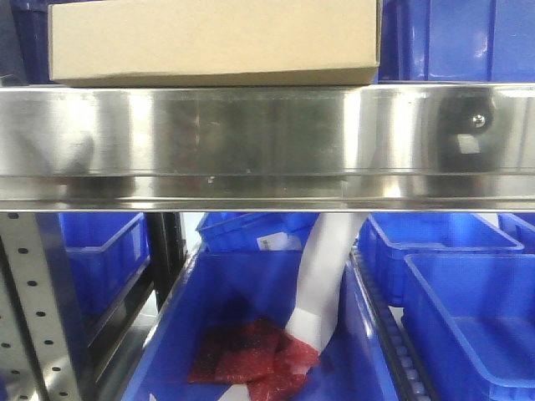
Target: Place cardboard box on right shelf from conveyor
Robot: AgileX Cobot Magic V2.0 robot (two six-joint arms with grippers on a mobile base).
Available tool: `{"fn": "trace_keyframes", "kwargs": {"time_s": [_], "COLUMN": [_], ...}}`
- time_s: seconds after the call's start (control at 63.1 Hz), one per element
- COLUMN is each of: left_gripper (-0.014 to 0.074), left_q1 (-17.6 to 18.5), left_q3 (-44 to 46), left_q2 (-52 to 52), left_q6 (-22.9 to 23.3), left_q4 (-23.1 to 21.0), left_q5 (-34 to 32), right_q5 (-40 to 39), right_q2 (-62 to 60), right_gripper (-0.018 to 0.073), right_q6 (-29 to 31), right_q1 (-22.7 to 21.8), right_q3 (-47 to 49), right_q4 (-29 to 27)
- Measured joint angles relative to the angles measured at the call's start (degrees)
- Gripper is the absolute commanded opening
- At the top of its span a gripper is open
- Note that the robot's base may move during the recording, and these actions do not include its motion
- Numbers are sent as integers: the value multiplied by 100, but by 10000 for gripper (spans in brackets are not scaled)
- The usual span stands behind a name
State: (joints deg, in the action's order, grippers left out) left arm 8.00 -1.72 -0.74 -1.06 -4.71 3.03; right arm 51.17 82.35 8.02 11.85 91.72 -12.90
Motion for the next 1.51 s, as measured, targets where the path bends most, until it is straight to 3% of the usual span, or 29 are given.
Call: {"fn": "trace_keyframes", "kwargs": {"time_s": [0.428, 0.666, 0.904, 1.331, 1.506], "left_gripper": [-119, -119, -119, -119, -119], "left_q1": [0, 0, 0, 0, 0], "left_q3": [0, 0, 0, 0, 0], "left_q2": [0, 0, 0, 0, 0], "left_q6": [0, 0, 0, 0, 0], "left_q4": [0, 0, 0, 0, 0], "left_q5": [0, 0, 0, 0, 0], "right_q5": [-1630, -2035, -1939, -1933, -2409], "right_q2": [-2601, -4155, -5124, -5205, -5319], "right_gripper": [73, 73, 73, 73, 73], "right_q6": [-148, -148, -148, -158, -158], "right_q1": [0, 0, 0, 0, -9], "right_q3": [-3583, -4794, -5160, -5173, -5495], "right_q4": [25, 1, -10, -21, 82]}}
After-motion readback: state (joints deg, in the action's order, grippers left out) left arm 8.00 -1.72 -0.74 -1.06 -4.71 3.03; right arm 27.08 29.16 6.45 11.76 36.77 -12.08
